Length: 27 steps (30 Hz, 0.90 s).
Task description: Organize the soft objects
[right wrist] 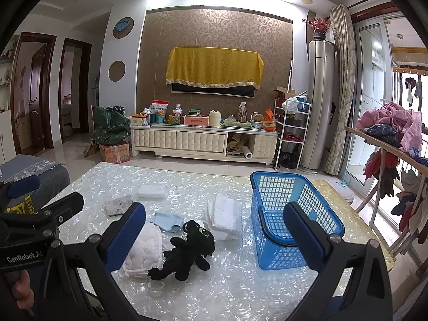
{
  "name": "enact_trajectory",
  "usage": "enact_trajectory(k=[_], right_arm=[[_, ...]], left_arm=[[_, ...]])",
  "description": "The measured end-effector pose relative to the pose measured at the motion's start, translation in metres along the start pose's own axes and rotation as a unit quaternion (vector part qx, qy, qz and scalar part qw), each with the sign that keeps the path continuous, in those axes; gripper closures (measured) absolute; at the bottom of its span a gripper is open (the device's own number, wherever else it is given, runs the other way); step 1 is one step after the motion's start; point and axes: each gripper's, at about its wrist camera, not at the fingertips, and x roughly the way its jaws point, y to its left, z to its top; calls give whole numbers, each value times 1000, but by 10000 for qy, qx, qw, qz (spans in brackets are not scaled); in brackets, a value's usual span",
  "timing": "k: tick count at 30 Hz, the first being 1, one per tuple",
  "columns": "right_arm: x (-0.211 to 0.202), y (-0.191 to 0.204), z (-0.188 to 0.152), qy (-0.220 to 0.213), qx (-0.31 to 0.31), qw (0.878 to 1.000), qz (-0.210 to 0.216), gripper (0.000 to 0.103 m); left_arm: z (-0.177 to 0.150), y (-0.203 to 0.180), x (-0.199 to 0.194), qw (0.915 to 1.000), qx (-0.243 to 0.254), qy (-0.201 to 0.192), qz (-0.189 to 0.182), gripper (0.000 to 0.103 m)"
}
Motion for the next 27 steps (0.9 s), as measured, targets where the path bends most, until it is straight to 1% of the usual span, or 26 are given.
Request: enact_trajectory(k=[27], right_arm=[[-4, 0, 0, -62, -46, 10000, -9, 0]], left_arm=[[0, -3, -4, 10000, 32, -82, -4, 0]])
